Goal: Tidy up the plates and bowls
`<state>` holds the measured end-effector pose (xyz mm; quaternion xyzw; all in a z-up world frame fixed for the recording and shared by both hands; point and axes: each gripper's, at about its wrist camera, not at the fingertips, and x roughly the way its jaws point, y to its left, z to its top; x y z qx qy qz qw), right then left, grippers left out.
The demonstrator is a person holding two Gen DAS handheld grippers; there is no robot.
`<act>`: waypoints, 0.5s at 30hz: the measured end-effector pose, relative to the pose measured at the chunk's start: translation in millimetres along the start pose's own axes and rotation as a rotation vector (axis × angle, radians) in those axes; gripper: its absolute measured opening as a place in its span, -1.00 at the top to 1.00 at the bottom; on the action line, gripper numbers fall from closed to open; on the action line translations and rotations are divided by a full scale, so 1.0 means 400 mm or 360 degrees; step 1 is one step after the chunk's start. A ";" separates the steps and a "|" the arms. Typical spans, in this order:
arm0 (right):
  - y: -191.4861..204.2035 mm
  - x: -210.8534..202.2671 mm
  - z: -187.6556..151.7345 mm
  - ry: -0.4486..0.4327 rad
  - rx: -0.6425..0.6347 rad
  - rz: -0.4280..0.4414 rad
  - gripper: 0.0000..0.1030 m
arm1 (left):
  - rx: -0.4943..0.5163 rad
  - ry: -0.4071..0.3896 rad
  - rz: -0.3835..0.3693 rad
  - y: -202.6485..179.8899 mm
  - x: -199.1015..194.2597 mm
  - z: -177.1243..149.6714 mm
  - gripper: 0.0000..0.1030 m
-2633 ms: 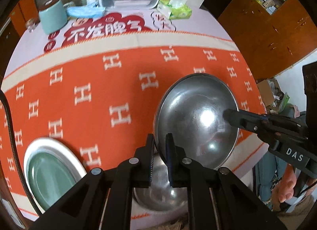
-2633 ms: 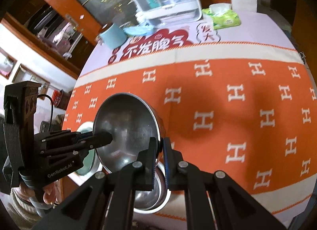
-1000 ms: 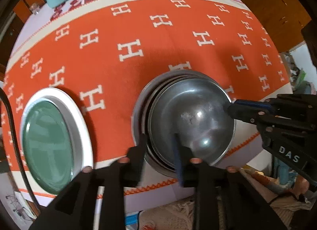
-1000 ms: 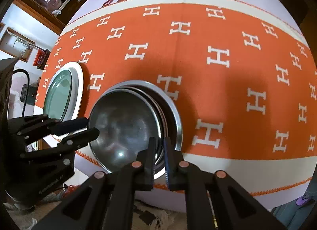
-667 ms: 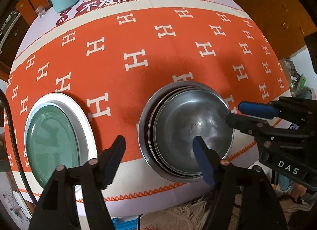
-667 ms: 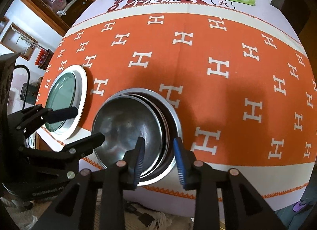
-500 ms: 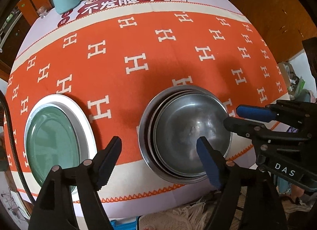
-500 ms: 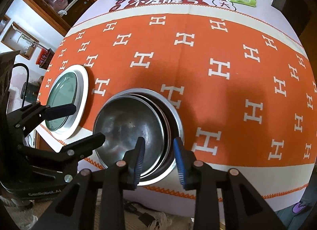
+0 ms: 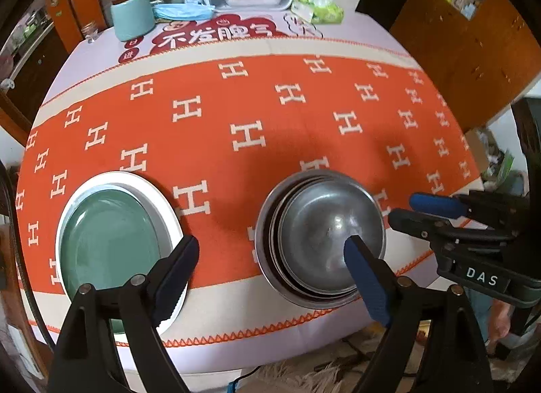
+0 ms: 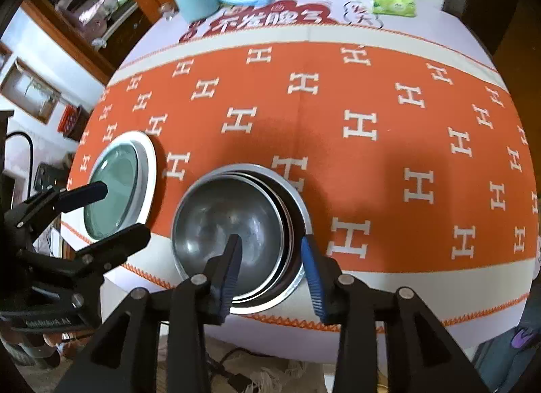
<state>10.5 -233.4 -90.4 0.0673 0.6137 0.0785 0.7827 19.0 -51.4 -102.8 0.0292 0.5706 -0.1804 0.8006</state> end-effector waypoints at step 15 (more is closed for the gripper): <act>-0.021 -0.061 -0.118 -0.0319 0.0231 -0.0074 -0.09 | 0.0146 -0.0276 0.0031 -0.041 -0.056 -0.061 -0.98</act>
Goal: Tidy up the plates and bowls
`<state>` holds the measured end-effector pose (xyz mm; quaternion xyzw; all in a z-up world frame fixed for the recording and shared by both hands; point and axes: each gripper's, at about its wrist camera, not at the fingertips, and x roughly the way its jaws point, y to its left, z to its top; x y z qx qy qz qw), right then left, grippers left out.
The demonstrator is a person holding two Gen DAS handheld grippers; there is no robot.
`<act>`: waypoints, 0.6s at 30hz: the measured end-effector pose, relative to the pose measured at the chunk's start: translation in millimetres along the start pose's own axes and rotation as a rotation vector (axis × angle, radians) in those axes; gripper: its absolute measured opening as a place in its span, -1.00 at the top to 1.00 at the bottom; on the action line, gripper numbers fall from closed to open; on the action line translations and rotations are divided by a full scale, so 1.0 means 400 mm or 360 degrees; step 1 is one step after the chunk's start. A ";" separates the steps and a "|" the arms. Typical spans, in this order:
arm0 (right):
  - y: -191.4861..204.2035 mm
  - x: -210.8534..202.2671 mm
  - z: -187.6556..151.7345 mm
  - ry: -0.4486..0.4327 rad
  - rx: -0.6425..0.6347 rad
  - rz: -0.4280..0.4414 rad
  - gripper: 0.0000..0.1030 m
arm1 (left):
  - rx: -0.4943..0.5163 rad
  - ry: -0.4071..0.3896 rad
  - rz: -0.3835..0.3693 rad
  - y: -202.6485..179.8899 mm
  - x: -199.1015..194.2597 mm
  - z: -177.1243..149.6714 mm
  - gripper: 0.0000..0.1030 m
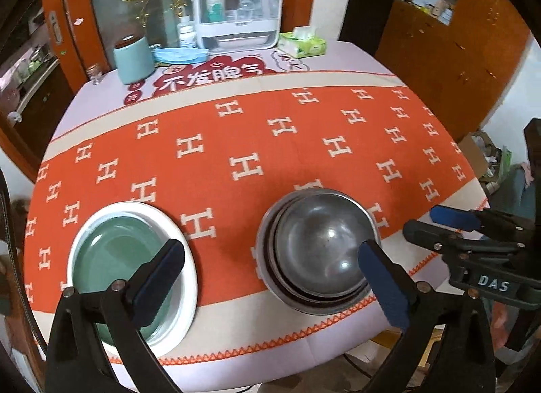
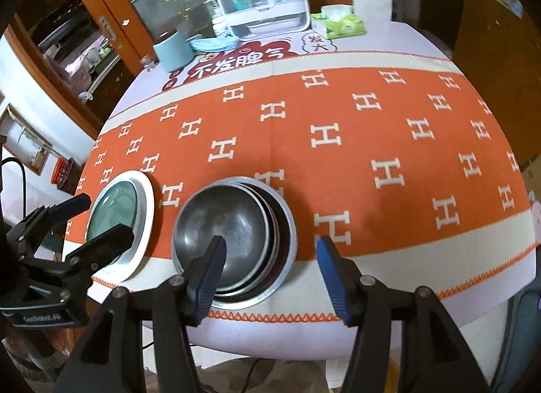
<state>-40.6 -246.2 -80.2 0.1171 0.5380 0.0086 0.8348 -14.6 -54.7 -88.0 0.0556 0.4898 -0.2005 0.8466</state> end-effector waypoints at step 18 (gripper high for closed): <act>-0.091 0.111 0.045 0.0205 -0.0283 0.0235 -0.09 | -0.0474 0.0191 0.0011 0.050 0.124 -0.078 -0.98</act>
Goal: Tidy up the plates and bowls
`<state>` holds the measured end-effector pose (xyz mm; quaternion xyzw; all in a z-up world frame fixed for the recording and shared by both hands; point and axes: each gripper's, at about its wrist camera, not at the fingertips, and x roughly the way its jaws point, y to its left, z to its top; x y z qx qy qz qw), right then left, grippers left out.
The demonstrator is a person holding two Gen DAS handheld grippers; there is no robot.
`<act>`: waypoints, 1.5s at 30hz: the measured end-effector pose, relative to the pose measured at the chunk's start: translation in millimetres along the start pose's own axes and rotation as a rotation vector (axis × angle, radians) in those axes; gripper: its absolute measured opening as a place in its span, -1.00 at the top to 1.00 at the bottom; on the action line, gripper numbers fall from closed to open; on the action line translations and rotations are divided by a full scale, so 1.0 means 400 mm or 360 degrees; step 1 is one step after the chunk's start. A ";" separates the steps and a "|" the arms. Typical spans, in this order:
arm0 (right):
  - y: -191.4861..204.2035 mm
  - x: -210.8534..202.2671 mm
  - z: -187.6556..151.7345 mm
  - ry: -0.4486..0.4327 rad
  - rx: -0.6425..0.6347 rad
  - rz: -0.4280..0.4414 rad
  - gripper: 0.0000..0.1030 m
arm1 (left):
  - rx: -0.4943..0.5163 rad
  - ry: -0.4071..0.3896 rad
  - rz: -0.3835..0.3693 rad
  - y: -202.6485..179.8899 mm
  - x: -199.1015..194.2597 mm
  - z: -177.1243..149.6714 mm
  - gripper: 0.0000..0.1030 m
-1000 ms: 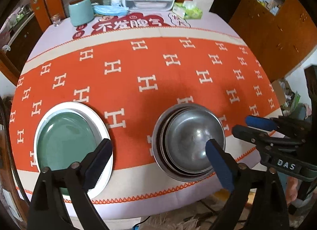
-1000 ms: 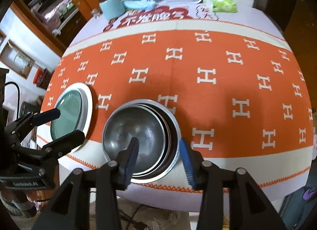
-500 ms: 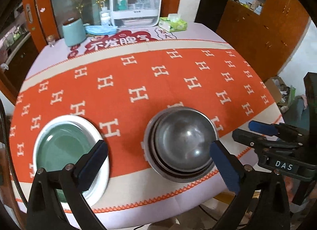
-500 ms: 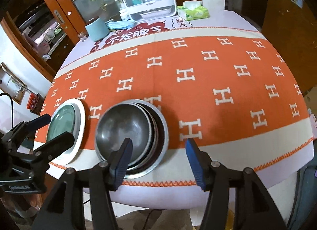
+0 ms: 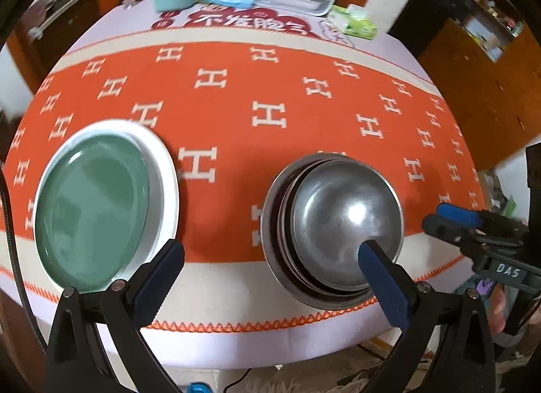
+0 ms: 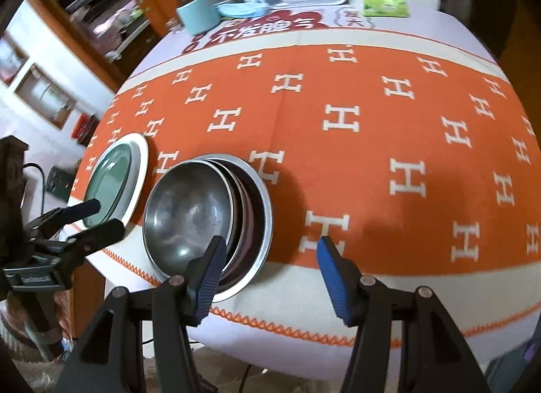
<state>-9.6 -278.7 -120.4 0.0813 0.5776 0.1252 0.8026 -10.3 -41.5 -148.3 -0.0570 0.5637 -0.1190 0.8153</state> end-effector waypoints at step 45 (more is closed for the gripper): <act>0.017 0.142 0.034 0.0380 0.0089 0.0132 0.32 | -0.0039 0.0511 -0.0283 0.007 0.178 0.029 0.24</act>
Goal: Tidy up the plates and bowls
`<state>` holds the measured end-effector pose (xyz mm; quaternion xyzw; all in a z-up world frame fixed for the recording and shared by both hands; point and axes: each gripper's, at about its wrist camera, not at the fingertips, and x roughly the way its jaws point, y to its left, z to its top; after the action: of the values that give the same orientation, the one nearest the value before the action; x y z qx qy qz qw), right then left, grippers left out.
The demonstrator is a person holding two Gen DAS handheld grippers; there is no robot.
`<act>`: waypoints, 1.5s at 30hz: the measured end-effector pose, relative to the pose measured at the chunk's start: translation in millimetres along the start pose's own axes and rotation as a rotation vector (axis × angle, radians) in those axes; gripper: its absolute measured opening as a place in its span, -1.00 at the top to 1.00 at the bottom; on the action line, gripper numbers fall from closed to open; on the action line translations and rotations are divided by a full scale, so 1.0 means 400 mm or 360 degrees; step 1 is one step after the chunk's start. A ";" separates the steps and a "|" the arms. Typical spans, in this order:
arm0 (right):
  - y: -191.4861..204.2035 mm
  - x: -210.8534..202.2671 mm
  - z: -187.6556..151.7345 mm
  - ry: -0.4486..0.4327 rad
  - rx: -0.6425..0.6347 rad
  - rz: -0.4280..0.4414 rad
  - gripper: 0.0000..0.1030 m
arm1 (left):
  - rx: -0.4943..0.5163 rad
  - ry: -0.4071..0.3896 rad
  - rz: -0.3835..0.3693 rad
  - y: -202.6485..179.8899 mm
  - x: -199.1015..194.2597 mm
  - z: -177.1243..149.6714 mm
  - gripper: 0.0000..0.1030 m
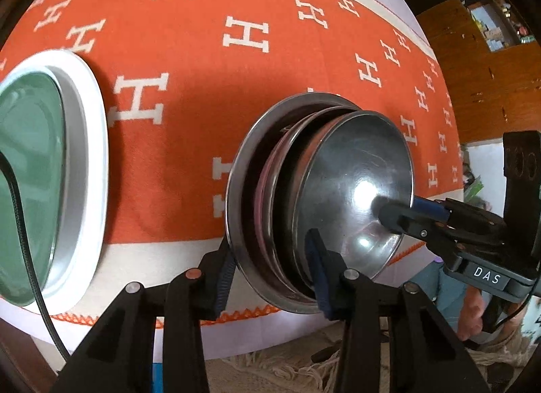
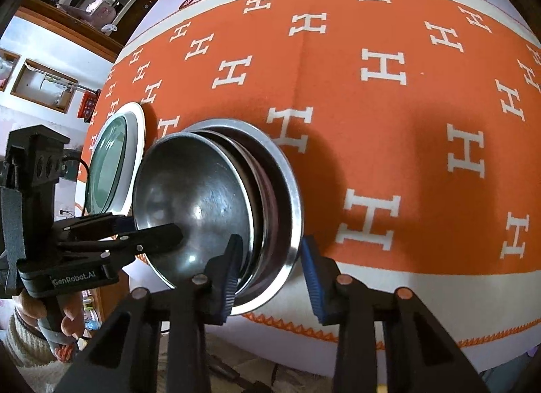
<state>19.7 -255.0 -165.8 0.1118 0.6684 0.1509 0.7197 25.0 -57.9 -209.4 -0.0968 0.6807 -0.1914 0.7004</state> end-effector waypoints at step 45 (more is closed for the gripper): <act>0.321 -0.024 0.092 0.0038 -0.0352 -0.0070 0.43 | -0.0269 -0.0313 0.0112 0.192 -0.302 -0.072 0.24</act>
<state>47.1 -137.7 -107.1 0.0154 0.6584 0.2092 0.7228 6.8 63.9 -130.7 -0.1497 0.6254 -0.0981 0.7595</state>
